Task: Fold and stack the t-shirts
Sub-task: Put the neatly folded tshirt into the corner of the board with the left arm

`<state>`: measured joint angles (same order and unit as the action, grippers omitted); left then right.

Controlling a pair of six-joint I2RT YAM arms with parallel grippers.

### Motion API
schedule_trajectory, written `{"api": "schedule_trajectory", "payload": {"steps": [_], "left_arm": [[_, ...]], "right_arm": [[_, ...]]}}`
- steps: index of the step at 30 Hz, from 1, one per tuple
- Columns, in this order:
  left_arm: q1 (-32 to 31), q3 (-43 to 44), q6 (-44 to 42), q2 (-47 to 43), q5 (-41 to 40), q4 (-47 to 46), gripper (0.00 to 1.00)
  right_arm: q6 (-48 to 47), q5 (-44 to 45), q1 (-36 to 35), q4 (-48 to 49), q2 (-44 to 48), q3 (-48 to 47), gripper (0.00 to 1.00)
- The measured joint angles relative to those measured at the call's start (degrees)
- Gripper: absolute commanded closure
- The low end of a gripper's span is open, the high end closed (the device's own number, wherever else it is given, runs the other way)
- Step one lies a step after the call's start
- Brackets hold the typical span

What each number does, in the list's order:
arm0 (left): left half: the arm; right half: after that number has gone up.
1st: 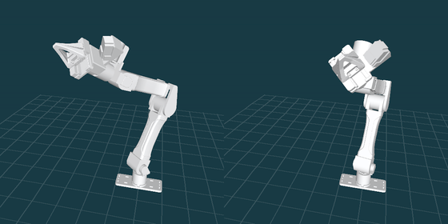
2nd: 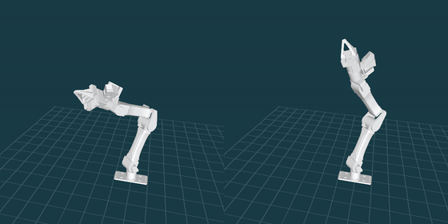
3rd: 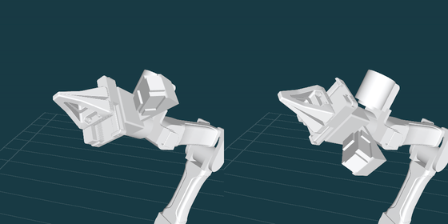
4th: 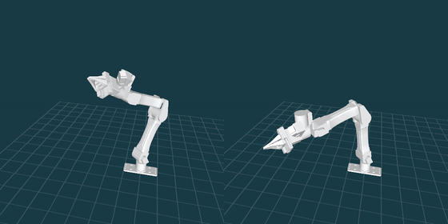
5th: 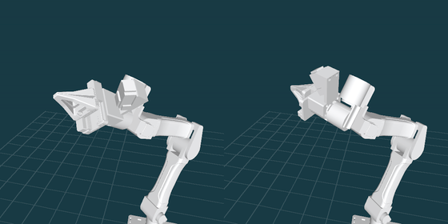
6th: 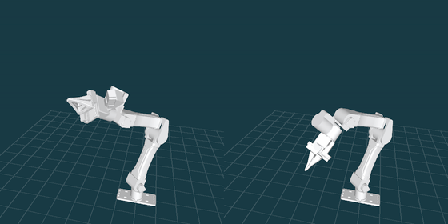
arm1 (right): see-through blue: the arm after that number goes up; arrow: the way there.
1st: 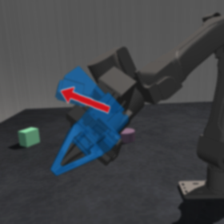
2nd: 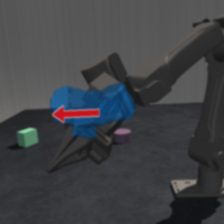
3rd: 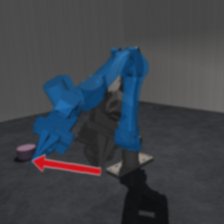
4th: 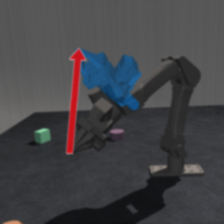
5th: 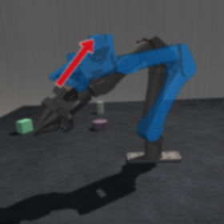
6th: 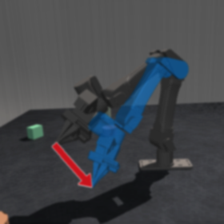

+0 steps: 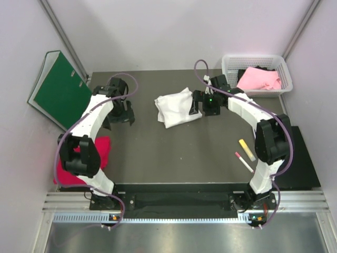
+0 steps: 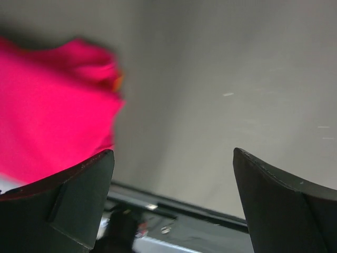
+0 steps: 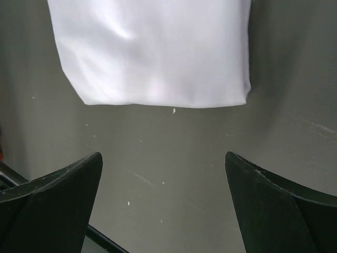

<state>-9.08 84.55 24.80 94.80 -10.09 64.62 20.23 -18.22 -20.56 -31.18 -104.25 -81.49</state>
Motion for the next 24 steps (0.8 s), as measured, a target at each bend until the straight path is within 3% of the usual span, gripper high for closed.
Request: {"api": "schedule_trajectory", "payload": {"steps": [5, 10, 21, 24], "left_arm": [[-0.2, -0.6, -0.3, 0.2, -10.5, 7.1, 0.01], [-0.2, -2.2, 0.3, 3.3, -14.1, 8.9, 0.01], [-0.5, -3.5, 9.6, 23.5, -27.1, 10.5, 0.01], [-0.5, -3.6, 10.4, 24.9, -29.0, 11.7, 0.01]], "right_arm": [[-0.9, -1.2, -1.8, -1.7, -1.8, -2.4, 0.0], [-2.1, -1.8, -1.9, -3.5, -3.7, -3.3, 0.0], [-2.7, -3.6, -1.9, -4.9, -4.5, -3.4, 0.0], [-2.7, -4.0, -1.9, -4.9, -5.2, -3.4, 0.0]]}}
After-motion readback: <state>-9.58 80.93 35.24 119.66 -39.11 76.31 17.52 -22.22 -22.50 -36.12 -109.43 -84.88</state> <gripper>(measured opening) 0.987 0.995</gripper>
